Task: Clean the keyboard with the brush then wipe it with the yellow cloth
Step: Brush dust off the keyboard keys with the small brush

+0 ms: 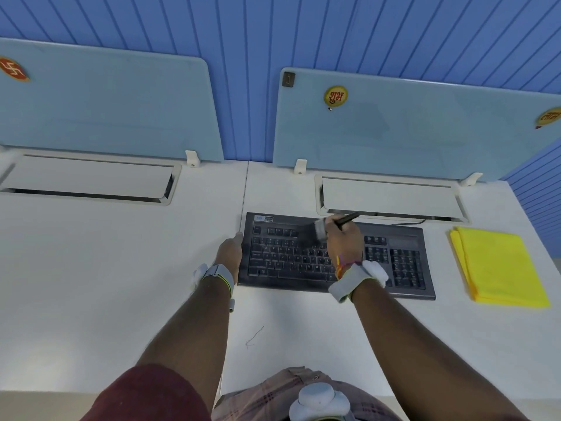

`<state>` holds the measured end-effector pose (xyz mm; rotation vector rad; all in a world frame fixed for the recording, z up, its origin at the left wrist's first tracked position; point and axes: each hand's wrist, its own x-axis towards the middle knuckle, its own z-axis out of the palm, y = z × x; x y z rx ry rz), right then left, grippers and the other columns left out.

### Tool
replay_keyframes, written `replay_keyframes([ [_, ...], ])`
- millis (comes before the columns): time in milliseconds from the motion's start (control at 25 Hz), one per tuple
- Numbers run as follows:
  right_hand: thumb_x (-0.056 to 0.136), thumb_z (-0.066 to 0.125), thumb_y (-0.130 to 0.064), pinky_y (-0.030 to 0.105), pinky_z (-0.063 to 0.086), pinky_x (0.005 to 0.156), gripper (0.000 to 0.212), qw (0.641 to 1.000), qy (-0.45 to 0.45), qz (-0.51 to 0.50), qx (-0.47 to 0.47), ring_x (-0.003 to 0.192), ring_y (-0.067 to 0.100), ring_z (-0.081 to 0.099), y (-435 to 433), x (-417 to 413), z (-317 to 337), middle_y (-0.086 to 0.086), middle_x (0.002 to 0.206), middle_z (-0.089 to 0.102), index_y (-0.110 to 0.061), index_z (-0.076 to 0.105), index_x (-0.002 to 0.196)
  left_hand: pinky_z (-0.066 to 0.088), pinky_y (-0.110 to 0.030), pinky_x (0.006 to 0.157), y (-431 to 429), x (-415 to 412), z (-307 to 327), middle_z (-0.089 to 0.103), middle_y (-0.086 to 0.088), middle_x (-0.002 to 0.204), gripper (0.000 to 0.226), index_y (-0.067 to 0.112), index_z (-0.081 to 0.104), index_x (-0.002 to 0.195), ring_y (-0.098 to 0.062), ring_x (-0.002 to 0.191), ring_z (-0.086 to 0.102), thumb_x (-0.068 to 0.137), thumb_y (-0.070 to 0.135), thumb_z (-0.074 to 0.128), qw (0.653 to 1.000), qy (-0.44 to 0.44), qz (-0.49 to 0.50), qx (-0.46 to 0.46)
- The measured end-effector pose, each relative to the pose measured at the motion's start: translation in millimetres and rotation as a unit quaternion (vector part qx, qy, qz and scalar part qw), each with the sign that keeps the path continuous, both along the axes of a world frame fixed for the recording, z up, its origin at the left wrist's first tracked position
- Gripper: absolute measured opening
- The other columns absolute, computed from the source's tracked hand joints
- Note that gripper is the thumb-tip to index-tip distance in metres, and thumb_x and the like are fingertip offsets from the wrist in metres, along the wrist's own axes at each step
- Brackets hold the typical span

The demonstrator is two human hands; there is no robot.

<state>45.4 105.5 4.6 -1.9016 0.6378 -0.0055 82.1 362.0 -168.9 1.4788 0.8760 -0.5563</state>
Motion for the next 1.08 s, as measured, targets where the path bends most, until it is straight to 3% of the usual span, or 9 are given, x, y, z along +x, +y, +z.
replay_keyframes([
  [80,0.095,0.044,-0.035,0.035,0.048,0.069,0.03,0.955,-0.025,-0.002,-0.296,0.085,0.03,0.058,-9.5,-10.0,-7.0,0.008,0.094,0.066,-0.014,0.065,0.101,0.06,-0.062,0.104,-4.9,-5.6,21.3,0.08,-0.015,0.115,0.072,0.01,0.072,0.119,-0.042,0.109,0.075,0.083,0.067,0.046,1.0,-0.006,0.007,-0.008],
  [160,0.094,0.043,-0.034,0.037,0.048,0.068,0.027,0.933,-0.07,0.033,-0.351,0.081,0.029,0.058,-16.8,-17.5,-13.9,0.006,0.089,0.066,-0.017,0.064,0.096,0.059,-0.063,0.104,-9.8,-12.0,44.3,0.08,-0.015,0.116,0.069,0.011,0.072,0.117,-0.042,0.109,0.075,0.082,0.066,0.047,1.0,-0.006,0.013,-0.004],
  [320,0.087,0.057,-0.03,0.031,0.039,0.053,0.02,0.995,0.001,-0.033,0.094,0.055,0.023,0.049,-11.5,-5.0,-7.6,0.004,0.063,0.056,-0.013,0.064,0.079,0.057,-0.064,0.107,-4.1,-2.3,17.7,0.078,-0.021,0.12,0.07,0.011,0.071,0.11,-0.045,0.112,0.074,0.074,0.066,0.045,1.0,-0.003,0.011,-0.01],
  [520,0.096,0.044,-0.032,0.038,0.048,0.068,0.026,0.921,-0.026,0.028,-0.389,0.082,0.03,0.057,-37.6,-33.9,-11.7,0.007,0.094,0.063,-0.014,0.061,0.102,0.06,-0.066,0.101,-8.2,-11.0,43.0,0.08,-0.018,0.114,0.063,0.01,0.071,0.113,-0.043,0.106,0.076,0.088,0.061,0.046,1.0,-0.013,0.007,0.004],
  [640,0.096,0.047,-0.025,0.04,0.047,0.056,0.026,0.997,-0.041,0.043,-0.042,0.06,0.032,0.052,-26.8,-37.7,-7.4,0.013,0.065,0.059,-0.008,0.058,0.079,0.057,-0.065,0.105,4.8,8.6,-19.8,0.079,-0.02,0.119,0.09,0.013,0.071,0.112,-0.045,0.11,0.075,0.054,0.076,0.047,1.0,-0.005,-0.015,0.015],
  [760,0.093,0.053,-0.009,0.019,0.038,0.04,0.017,0.979,0.014,-0.032,0.201,0.05,0.022,0.043,-13.6,-35.2,-0.4,-0.002,0.048,0.051,-0.009,0.062,0.078,0.056,-0.063,0.106,12.3,19.1,-50.2,0.08,-0.018,0.116,0.094,0.013,0.072,0.113,-0.044,0.11,0.075,0.049,0.077,0.046,0.999,0.006,-0.034,0.037],
  [840,0.096,0.05,-0.016,0.02,0.041,0.048,0.016,0.999,0.036,-0.002,0.005,0.057,0.022,0.05,-15.8,-44.0,2.9,0.001,0.062,0.059,-0.009,0.062,0.086,0.057,-0.064,0.105,14.8,19.0,-54.2,0.081,-0.017,0.113,0.091,0.014,0.074,0.111,-0.044,0.109,0.076,0.051,0.077,0.048,0.998,-0.003,-0.04,0.044],
  [960,0.096,0.045,-0.027,0.032,0.043,0.062,0.024,0.903,0.013,0.037,-0.428,0.079,0.032,0.06,-35.7,-56.6,-4.0,0.009,0.093,0.064,-0.01,0.061,0.101,0.057,-0.065,0.105,19.5,22.6,-72.6,0.081,-0.017,0.113,0.086,0.014,0.074,0.111,-0.045,0.109,0.076,0.054,0.075,0.05,0.998,-0.009,-0.04,0.041],
  [1080,0.095,0.046,-0.026,0.037,0.042,0.063,0.019,0.956,0.012,0.072,-0.284,0.074,0.031,0.057,-50.6,-55.1,-6.1,0.005,0.084,0.061,-0.014,0.061,0.093,0.057,-0.065,0.106,22.0,27.3,-84.4,0.081,-0.016,0.115,0.086,0.015,0.074,0.113,-0.044,0.109,0.076,0.057,0.076,0.051,0.998,-0.006,-0.037,0.046],
])
